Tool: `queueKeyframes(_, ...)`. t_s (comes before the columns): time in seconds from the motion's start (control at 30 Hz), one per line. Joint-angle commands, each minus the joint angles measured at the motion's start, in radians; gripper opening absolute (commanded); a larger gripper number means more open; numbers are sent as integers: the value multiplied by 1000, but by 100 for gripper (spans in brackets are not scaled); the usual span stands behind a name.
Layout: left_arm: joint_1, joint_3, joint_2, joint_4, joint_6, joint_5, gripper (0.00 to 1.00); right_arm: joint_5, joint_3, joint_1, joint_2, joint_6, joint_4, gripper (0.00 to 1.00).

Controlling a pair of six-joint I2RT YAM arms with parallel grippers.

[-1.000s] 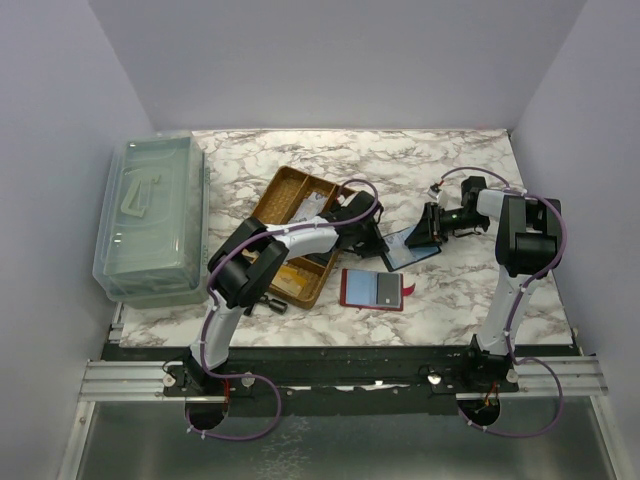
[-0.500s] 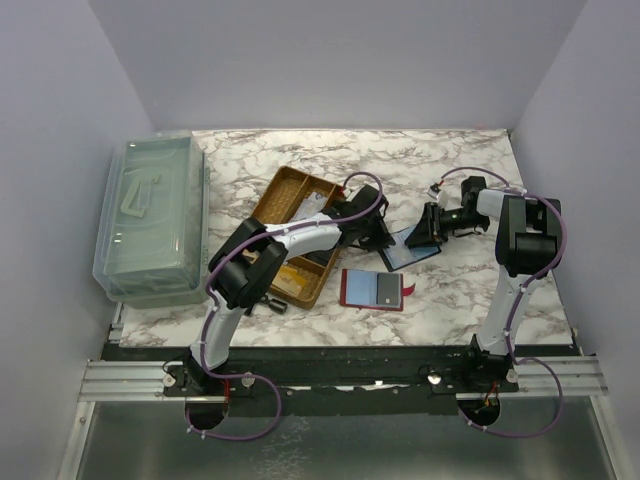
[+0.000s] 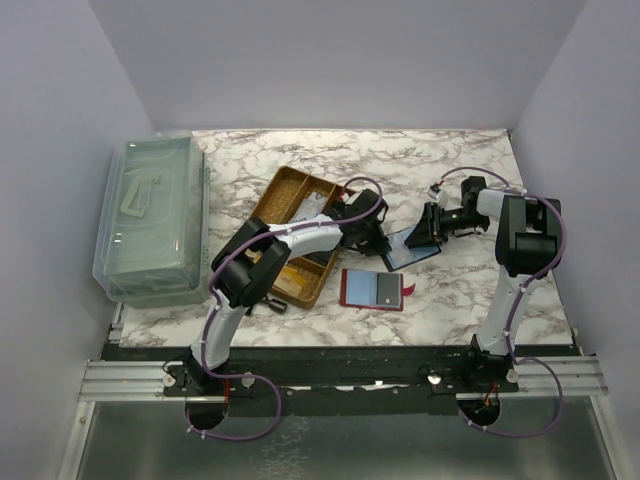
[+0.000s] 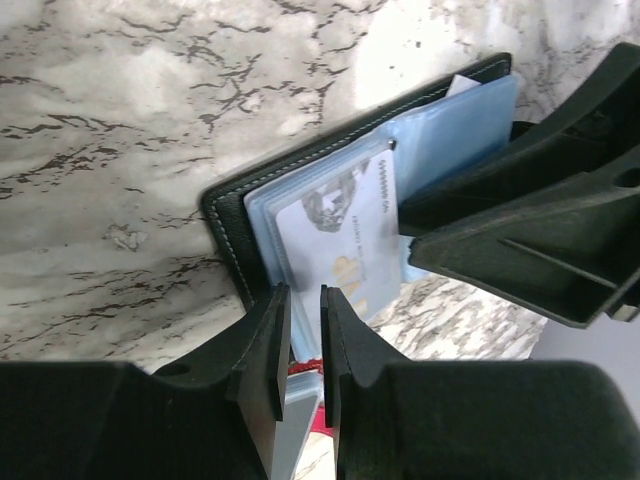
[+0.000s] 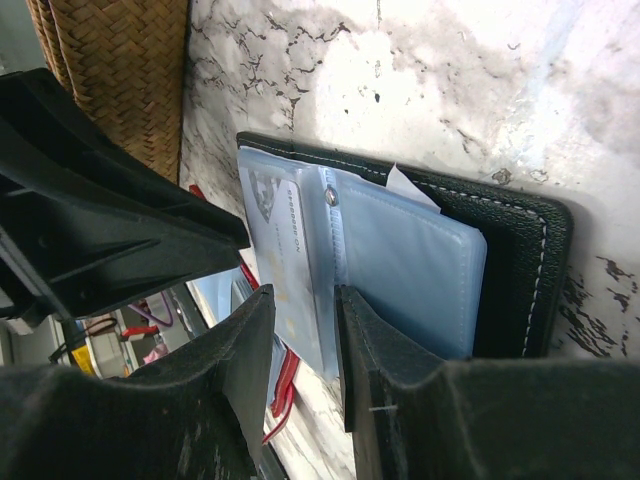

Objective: Take the credit cards out of the card holder
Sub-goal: Remove the credit card from the card holder.

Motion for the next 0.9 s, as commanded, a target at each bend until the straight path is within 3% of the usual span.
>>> queueKeyframes(0.0, -7, 31, 32, -39, -15, 13, 24, 117, 8, -6, 38, -33, 14, 38)
queueKeyframes(0.57, -9, 31, -8, -39, 2, -12, 23, 116, 5, -6, 33, -32, 15, 38)
queueKeyframes(0.87, -9, 21, -24, -39, 6, -25, 11, 116, 4, -6, 33, -33, 15, 38)
